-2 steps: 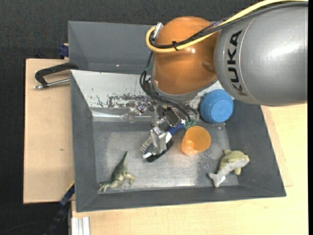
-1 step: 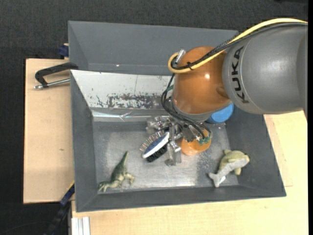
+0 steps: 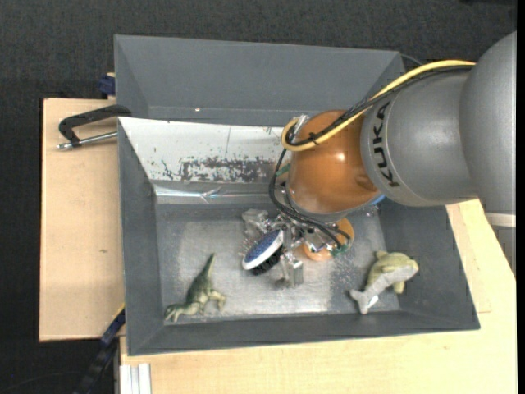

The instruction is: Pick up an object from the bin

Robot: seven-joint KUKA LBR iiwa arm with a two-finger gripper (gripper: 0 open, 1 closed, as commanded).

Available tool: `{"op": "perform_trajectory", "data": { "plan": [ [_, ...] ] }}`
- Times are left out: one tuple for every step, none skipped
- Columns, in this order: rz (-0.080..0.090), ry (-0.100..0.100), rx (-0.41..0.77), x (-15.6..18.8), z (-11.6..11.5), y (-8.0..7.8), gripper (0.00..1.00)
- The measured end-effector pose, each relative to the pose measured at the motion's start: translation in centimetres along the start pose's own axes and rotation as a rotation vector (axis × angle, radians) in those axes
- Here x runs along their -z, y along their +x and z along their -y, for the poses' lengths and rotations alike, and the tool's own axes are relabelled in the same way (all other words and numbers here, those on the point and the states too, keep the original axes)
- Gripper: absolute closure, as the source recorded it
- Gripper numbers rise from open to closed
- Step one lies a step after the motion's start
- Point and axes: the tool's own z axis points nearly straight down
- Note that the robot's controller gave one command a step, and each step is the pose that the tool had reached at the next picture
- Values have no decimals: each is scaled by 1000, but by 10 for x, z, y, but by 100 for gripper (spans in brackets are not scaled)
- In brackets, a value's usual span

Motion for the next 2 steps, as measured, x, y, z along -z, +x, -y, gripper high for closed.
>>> {"op": "perform_trajectory", "data": {
  "plan": [
    [9, 4, 1, 5, 0, -3, 100],
    [6, 5, 151, 197, -14, -8, 100]
  ]
}}
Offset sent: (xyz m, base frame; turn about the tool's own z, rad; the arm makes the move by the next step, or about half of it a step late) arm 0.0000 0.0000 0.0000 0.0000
